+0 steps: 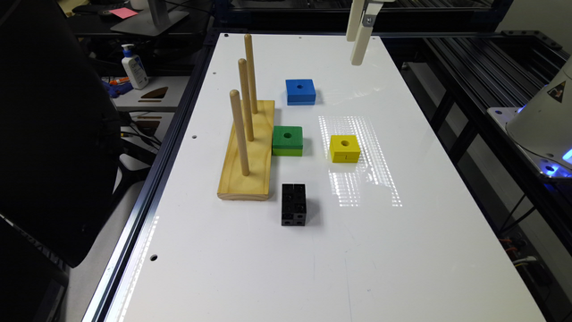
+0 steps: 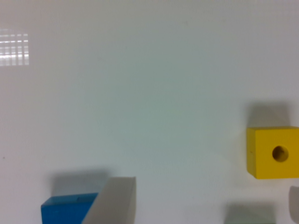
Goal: Pick up blue block.
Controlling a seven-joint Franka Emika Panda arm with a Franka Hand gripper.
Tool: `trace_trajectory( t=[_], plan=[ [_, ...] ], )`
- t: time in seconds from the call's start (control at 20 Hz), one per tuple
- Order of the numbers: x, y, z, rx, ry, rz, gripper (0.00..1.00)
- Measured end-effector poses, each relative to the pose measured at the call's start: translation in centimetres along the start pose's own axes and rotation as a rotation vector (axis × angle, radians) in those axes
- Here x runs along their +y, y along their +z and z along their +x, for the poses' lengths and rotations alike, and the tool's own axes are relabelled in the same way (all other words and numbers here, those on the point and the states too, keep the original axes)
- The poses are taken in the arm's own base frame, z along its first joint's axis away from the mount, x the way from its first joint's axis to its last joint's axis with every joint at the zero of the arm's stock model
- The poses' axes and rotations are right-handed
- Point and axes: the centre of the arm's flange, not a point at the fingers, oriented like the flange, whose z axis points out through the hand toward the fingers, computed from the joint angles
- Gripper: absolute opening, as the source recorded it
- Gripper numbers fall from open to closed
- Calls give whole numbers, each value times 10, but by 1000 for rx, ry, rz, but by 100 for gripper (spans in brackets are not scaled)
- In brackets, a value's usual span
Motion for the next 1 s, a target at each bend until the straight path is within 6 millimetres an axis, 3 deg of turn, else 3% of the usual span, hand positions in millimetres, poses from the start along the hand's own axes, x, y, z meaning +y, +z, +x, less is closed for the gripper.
trace_trajectory(
  t=[0.3,0.65,1.0],
  plan=[
    [5,0,13,1,-1,0,100],
    [23,3,51,2,-2,-4,100],
    [27,8,70,-1,-1,-7,100]
  ],
)
